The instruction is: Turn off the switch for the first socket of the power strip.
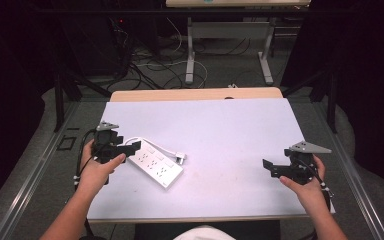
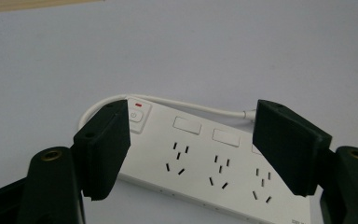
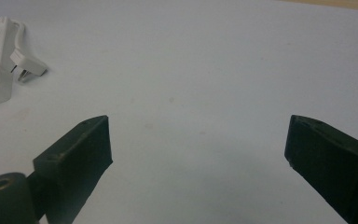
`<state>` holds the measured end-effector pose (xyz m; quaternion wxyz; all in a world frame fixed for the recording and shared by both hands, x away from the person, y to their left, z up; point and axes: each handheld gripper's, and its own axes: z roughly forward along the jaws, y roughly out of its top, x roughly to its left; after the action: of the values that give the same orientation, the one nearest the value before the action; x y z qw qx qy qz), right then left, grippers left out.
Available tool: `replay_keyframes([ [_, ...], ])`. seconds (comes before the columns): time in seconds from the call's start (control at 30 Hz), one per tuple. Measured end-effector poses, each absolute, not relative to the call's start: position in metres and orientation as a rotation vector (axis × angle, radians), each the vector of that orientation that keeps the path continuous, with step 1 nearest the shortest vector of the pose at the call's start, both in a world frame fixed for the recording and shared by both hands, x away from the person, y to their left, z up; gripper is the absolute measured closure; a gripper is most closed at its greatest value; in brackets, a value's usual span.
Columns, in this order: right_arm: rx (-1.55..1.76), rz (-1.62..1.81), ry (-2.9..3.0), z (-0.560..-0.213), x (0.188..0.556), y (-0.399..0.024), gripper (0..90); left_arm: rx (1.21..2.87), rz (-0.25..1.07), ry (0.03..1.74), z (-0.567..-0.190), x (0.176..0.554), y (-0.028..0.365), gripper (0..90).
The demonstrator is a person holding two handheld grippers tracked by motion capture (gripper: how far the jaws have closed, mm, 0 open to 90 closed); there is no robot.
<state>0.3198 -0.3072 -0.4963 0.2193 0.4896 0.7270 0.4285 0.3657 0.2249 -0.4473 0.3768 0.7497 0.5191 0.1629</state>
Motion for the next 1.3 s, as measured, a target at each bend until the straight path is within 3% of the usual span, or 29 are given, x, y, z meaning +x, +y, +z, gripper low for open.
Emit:
replay_keyframes([
  [0.4, 1.37, 1.186, 2.001, -0.498, 0.32, -0.307, 6.7, 1.94, 0.395, 1.377, -0.446, 0.378, 0.219, 36.5],
  [1.3, 1.378, 1.182, 2.021, -0.501, 0.322, -0.309, 6.8, 2.009, 0.279, 1.437, -0.465, 0.404, 0.205, 70.7],
])
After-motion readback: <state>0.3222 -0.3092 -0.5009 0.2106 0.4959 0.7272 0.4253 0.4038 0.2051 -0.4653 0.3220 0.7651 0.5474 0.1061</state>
